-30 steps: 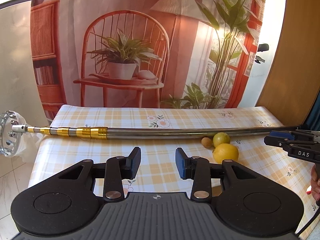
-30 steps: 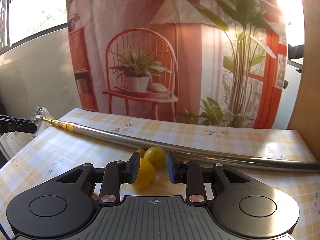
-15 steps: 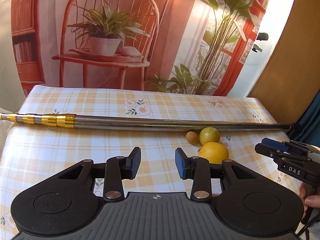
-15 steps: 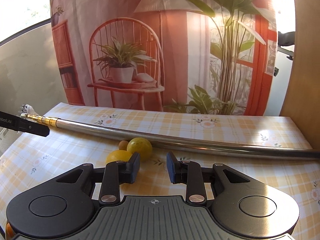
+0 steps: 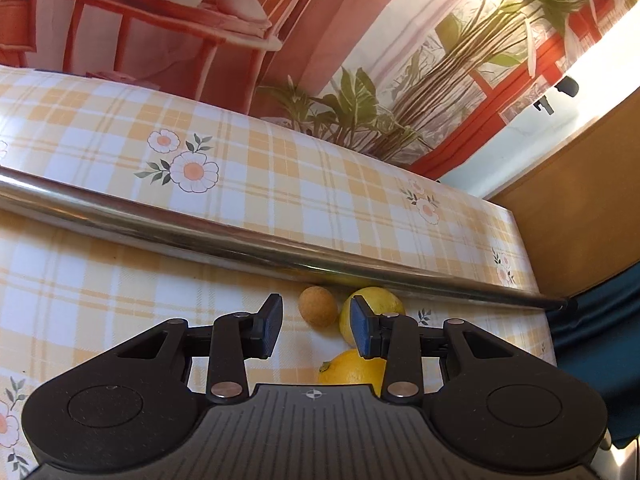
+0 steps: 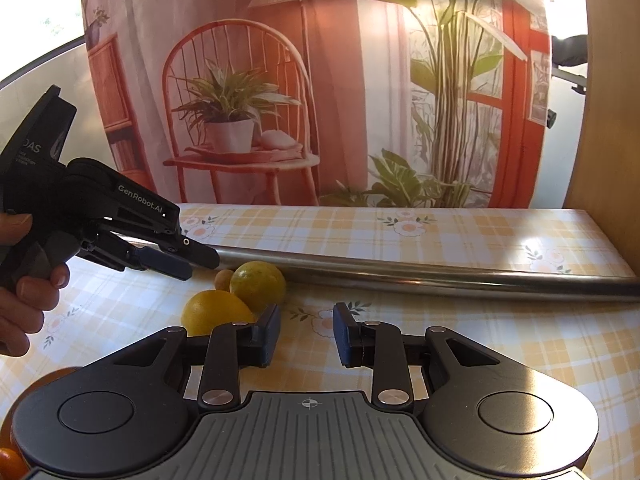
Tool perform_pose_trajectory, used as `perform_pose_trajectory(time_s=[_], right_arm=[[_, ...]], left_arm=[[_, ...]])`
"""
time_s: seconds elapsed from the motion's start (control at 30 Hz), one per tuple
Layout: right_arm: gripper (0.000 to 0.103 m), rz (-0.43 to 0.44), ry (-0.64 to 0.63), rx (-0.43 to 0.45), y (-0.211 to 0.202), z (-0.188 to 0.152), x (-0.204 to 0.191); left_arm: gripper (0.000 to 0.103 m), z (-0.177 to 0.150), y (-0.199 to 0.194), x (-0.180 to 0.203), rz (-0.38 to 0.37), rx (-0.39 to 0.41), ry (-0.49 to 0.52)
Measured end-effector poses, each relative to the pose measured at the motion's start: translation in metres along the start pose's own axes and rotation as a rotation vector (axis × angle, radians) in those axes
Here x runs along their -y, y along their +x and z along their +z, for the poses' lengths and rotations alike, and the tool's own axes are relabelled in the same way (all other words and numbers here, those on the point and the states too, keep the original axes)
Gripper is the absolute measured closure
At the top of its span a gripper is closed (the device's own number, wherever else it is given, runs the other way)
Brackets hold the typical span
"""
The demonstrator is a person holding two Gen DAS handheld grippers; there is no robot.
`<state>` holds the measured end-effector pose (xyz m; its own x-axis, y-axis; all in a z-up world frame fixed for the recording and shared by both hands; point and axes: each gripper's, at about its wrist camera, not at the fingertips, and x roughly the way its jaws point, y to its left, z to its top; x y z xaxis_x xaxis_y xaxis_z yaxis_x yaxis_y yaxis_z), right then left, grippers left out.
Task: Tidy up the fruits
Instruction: 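Grasp a brown kiwi with the left tool while the right tool moves to a yellow lemon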
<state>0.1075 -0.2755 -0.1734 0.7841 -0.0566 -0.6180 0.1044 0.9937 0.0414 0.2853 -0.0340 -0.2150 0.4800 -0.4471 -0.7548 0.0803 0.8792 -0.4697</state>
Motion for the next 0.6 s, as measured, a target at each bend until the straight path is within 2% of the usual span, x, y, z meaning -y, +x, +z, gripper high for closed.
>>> perform_pose_trajectory(time_s=[0.17,0.43,0.6], right_arm=[[0.076,0.006,0.012,-0.005,0.003,-0.001,0.003],[0.076,0.01,0.017,-0.011,0.004,-0.002,0.004],[0.076,0.009,0.024,-0.014,0.004,-0.002,0.005]], left_arm=[[0.065,0.004,0.01,-0.003,-0.02,-0.017,-0.056],[0.065,0.006,0.023,0.0,-0.017,-0.027,-0.076],[0.074,0.005,0.029,-0.003,-0.019,-0.04,-0.091]])
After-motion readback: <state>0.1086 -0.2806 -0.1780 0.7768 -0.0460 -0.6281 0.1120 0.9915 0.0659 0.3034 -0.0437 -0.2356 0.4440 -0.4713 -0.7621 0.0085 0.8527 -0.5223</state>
